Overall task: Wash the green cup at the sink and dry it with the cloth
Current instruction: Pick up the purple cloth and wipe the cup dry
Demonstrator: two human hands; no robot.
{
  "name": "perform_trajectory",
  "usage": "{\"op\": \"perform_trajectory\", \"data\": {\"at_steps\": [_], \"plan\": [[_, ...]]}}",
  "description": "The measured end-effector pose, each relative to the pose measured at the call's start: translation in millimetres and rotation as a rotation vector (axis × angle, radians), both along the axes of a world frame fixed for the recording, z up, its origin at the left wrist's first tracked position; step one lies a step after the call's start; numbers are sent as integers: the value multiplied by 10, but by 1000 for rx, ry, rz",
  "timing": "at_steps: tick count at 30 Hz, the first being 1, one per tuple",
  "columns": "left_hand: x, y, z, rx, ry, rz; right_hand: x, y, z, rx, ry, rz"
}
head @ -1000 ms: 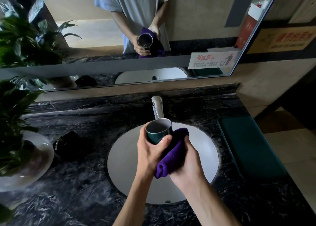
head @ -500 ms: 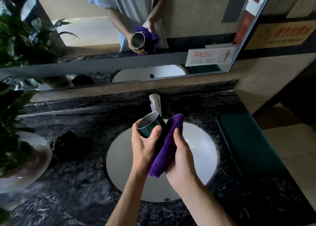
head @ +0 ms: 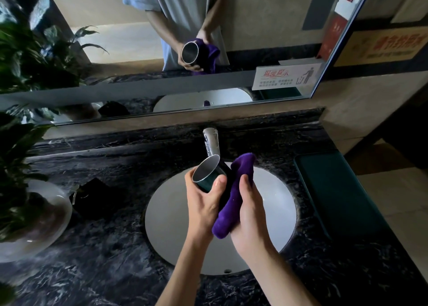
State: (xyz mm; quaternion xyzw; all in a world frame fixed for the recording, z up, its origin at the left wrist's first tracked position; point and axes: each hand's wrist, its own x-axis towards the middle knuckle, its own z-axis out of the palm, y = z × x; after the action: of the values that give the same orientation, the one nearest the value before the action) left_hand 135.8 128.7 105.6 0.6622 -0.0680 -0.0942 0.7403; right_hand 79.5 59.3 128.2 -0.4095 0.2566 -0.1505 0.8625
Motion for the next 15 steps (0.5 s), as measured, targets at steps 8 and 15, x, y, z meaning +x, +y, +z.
{"op": "perform_trajectory", "data": {"at_steps": [8, 15], "plan": [[-84, 68, 0, -13, 66, -255, 81, -466, 194, -331, 161, 245], [31, 100, -13, -6, 166, -388, 92, -421, 115, -290, 99, 286]]}}
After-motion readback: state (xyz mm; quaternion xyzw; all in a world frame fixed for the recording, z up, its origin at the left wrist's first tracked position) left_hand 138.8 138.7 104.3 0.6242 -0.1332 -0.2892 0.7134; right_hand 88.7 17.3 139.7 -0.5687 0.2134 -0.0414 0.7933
